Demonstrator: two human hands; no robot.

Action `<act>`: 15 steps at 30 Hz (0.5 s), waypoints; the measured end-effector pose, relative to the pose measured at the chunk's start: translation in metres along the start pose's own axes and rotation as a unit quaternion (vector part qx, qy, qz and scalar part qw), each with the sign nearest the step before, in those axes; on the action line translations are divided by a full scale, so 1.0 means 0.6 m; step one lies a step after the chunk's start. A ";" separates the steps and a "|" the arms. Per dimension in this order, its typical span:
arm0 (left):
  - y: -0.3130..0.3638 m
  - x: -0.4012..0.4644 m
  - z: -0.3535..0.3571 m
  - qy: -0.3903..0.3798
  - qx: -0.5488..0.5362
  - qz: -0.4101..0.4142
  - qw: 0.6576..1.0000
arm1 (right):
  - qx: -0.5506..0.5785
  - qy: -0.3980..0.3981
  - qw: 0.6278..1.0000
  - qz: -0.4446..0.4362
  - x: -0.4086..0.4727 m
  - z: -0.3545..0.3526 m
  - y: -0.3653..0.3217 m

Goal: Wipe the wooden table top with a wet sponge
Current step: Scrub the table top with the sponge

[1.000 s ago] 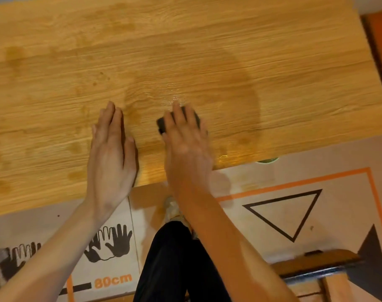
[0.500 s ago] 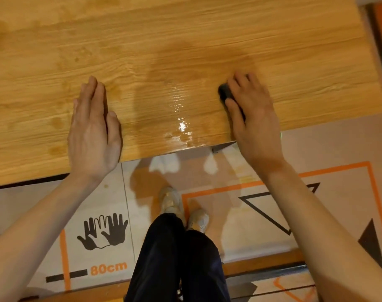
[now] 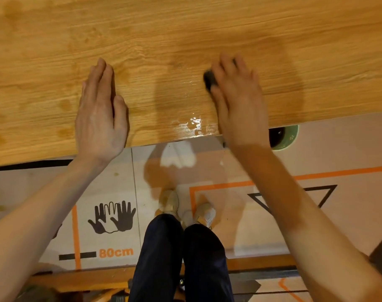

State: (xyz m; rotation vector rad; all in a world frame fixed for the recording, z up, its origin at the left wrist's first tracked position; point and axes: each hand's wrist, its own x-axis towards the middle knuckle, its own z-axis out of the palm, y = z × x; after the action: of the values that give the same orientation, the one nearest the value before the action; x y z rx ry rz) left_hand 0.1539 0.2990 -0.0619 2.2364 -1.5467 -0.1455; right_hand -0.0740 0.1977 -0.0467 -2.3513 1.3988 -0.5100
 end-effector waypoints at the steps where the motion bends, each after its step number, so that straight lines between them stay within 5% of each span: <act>1: 0.000 0.000 0.000 0.000 -0.001 0.000 1.000 | -0.004 0.003 1.000 -0.012 -0.045 -0.001 -0.004; 4: 0.002 0.002 -0.001 0.005 0.001 -0.001 1.000 | 0.012 0.002 0.999 -0.034 -0.112 0.001 -0.010; 11: 0.000 0.002 -0.005 0.000 0.005 -0.006 1.000 | 0.036 -0.029 0.999 -0.020 0.075 0.048 -0.073; 15: -0.003 0.002 -0.001 0.000 -0.002 -0.002 1.000 | 0.002 -0.011 0.999 -0.035 -0.026 0.049 -0.081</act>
State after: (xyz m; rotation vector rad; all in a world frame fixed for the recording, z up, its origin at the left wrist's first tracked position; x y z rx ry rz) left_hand 0.1564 0.2984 -0.0620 2.2362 -1.5408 -0.1500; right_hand -0.0303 0.2365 -0.0512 -2.4022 1.3089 -0.5025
